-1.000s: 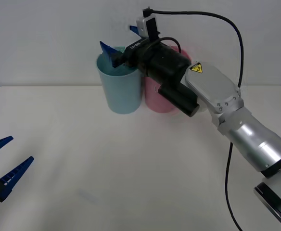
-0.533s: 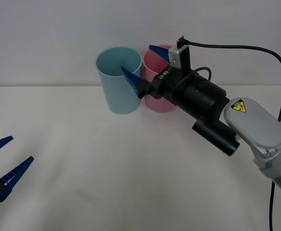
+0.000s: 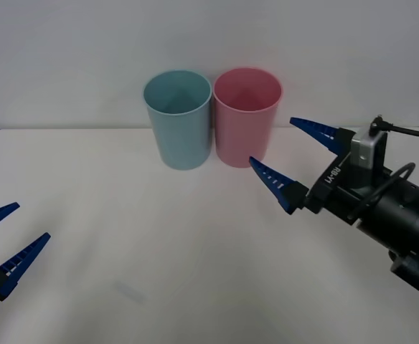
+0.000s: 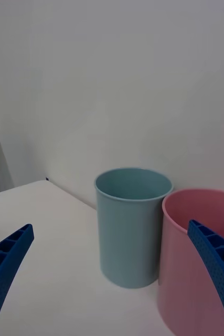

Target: Grasp the object on the table and drop it into the matching bin: aluminum can to the light blue bin, PET bottle to the pink bin.

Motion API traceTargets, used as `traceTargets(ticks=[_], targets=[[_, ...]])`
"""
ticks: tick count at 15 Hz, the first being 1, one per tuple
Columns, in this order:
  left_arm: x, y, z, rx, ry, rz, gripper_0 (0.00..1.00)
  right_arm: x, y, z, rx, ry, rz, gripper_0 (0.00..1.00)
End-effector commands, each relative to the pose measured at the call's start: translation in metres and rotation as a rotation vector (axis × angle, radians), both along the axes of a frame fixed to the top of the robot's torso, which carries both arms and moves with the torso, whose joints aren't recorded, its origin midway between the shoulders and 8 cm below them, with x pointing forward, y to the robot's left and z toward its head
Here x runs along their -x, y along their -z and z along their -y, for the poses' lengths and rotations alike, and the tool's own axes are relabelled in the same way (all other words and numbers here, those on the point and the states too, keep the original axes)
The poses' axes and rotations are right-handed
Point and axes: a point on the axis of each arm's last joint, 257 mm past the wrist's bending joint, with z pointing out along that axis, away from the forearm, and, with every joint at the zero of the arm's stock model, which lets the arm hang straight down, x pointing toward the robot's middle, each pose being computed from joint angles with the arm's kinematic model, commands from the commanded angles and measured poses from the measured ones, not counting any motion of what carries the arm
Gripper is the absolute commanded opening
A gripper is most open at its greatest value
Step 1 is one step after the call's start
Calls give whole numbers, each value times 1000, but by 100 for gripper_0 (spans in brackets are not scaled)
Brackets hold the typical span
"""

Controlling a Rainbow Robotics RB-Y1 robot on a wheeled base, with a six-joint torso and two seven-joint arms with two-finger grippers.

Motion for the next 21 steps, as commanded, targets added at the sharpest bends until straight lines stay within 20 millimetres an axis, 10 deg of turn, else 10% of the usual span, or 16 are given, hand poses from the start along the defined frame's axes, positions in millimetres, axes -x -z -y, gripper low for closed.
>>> traceTargets(ticks=[1, 9, 21], targets=[[0, 0, 0, 0, 0, 0, 100, 25, 8, 35, 6, 0, -41, 100], [0, 0, 0, 0, 0, 0, 100, 54, 37, 133, 63, 225, -11, 100], [0, 0, 0, 0, 0, 0, 100, 84, 79, 209, 92, 165, -57, 100]])
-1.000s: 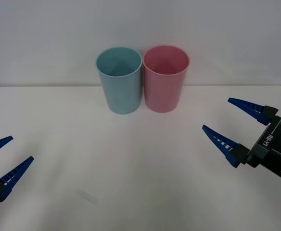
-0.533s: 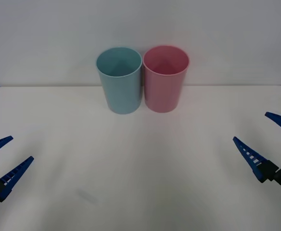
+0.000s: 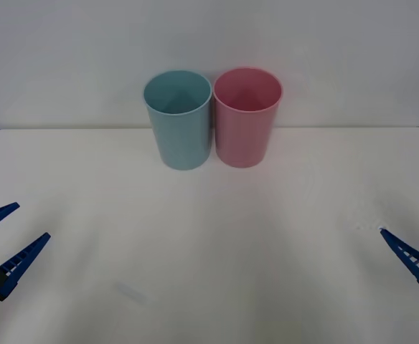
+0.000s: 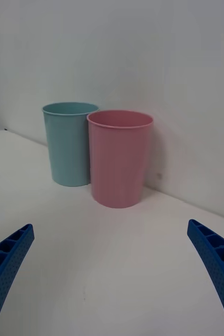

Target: Grasp the object on the table and drop it into the matching bin: aluminum can to the light blue bin, PET bottle to the pink bin.

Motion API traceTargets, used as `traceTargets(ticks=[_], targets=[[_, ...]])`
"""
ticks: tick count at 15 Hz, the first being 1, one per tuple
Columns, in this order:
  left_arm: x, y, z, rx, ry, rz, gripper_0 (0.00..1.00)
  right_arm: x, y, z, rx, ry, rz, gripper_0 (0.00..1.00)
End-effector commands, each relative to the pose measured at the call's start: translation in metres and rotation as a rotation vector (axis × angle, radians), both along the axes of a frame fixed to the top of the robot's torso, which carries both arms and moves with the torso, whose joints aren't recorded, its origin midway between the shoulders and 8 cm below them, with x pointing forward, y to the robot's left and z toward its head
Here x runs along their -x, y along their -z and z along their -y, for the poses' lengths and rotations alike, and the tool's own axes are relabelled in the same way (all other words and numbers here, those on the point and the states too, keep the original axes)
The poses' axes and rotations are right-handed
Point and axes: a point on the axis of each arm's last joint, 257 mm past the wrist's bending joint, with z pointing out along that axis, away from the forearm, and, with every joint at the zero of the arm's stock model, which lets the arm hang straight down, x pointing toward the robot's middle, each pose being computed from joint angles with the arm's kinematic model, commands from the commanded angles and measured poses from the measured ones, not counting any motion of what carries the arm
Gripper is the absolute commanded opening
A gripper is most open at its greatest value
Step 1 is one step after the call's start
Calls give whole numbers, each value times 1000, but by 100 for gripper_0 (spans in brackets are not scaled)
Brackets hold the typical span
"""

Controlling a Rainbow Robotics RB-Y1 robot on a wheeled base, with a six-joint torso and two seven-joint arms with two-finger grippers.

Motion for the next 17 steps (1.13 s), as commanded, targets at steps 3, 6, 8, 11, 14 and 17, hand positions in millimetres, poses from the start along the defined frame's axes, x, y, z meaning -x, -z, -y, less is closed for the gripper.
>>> traceTargets(ticks=[3, 6, 8, 11, 14, 17], targets=[[0, 0, 0, 0, 0, 0, 100, 9, 14, 32, 19, -44, -26, 100], [0, 0, 0, 0, 0, 0, 100, 16, 20, 52, 18, -40, -39, 100], [0, 0, 0, 0, 0, 0, 100, 18, 25, 58, 13, -25, -49, 100], [0, 0, 0, 0, 0, 0, 100, 21, 28, 59, -6, -16, -57, 100], [0, 0, 0, 0, 0, 0, 100, 22, 30, 55, -17, -25, -65, 100], [0, 0, 0, 0, 0, 0, 100, 22, 31, 56, -17, -24, -66, 100]])
